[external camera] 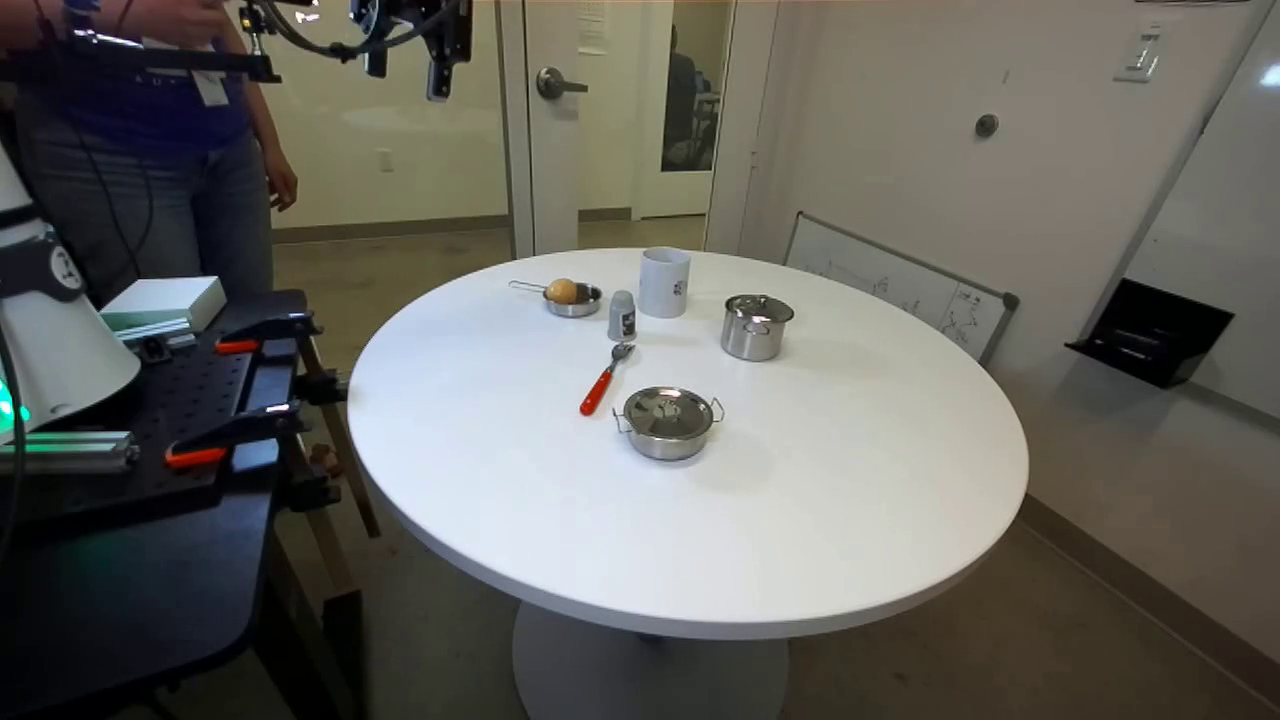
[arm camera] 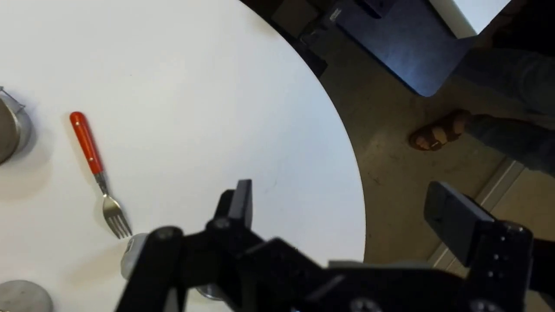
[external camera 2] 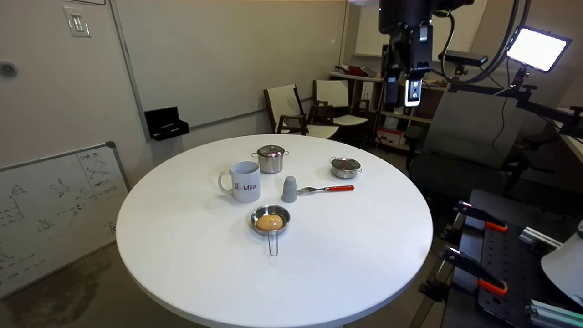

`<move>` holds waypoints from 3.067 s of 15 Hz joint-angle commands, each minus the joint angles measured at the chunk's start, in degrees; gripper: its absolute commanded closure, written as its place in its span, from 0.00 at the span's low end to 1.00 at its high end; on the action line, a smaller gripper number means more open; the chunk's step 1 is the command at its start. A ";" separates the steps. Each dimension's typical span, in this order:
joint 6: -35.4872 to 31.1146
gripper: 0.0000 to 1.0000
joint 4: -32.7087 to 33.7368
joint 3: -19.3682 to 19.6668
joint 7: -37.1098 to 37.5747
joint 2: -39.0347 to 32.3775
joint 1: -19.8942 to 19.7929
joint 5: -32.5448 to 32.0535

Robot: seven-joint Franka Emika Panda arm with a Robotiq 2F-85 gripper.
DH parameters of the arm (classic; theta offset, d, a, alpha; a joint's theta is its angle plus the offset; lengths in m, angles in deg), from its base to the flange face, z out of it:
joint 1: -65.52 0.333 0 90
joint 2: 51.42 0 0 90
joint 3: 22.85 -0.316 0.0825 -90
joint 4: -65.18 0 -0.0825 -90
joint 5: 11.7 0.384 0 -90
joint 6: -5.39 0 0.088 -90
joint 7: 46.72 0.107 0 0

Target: Take the egg out of the pan and place it on the table

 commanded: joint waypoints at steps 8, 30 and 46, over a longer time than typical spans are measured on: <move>-3.41 0.00 -0.41 -1.14 -0.84 -4.17 -1.24 0.75; -33.07 0.00 6.42 -12.52 -13.46 -31.48 -2.59 6.56; -53.08 0.00 14.38 -18.56 -20.45 -48.97 -8.47 4.20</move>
